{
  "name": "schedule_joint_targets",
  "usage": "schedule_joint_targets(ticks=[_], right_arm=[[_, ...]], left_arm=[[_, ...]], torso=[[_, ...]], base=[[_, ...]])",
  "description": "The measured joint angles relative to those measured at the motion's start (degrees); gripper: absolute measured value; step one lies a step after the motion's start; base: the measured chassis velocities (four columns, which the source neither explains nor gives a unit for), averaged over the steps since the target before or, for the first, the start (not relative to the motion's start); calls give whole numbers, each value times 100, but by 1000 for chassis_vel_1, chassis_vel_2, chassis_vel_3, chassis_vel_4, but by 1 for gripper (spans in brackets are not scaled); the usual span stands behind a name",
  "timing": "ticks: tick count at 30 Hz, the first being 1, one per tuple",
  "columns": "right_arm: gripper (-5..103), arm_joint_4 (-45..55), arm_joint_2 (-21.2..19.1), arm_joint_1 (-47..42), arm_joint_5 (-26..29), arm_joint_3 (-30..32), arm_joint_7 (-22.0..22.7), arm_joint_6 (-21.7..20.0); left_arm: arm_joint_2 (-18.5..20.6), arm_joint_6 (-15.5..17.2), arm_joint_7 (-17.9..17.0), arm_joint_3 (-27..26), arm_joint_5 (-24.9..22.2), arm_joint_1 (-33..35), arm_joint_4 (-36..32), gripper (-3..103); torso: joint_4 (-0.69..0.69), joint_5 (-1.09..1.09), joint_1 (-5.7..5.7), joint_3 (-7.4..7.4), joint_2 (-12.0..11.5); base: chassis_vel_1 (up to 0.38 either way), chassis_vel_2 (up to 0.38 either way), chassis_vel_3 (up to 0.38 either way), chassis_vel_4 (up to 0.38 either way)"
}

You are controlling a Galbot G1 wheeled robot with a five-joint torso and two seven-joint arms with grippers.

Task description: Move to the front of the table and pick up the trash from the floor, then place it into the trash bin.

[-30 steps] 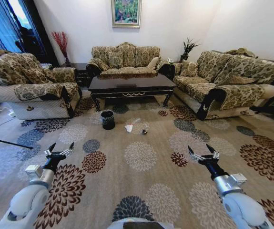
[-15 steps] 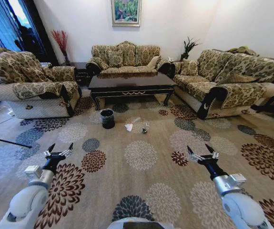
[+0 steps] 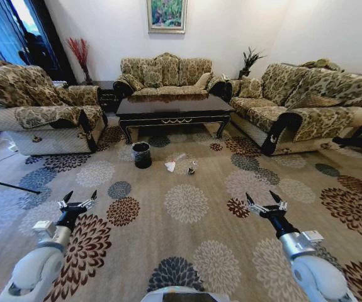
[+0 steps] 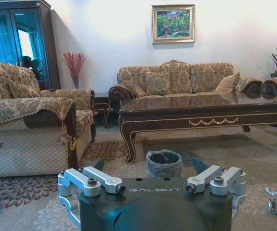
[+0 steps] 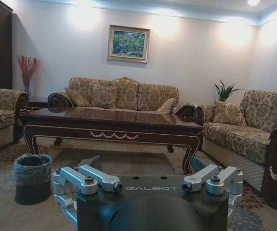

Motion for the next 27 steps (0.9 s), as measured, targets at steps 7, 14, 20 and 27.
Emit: schedule_joint_targets(ticks=[7,14,20,27], right_arm=[[100,49,42,-52,-8,8,-12,33],[100,101,107,-102,-17,27,-17,61],[100,117,166,-166,-37,28,-31,89],[100,154,185,-188,-40,18,-35,93]], left_arm=[[-39,-1,-2,-6,0,28,-78,100],[-70,-1,-3,-9,12,93,-106,100],[-129,9,-8,-2,47,116,-162,100],[-178,16,-12,12,88,135,-168,100]], torso=[[0,0,-67,-91,-159],[1,0,-140,-191,-332],[0,0,-191,-268,-458],[0,0,-267,-377,-642]], base=[[0,0,0,0],[0,0,0,0],[0,0,0,0],[0,0,0,0]])
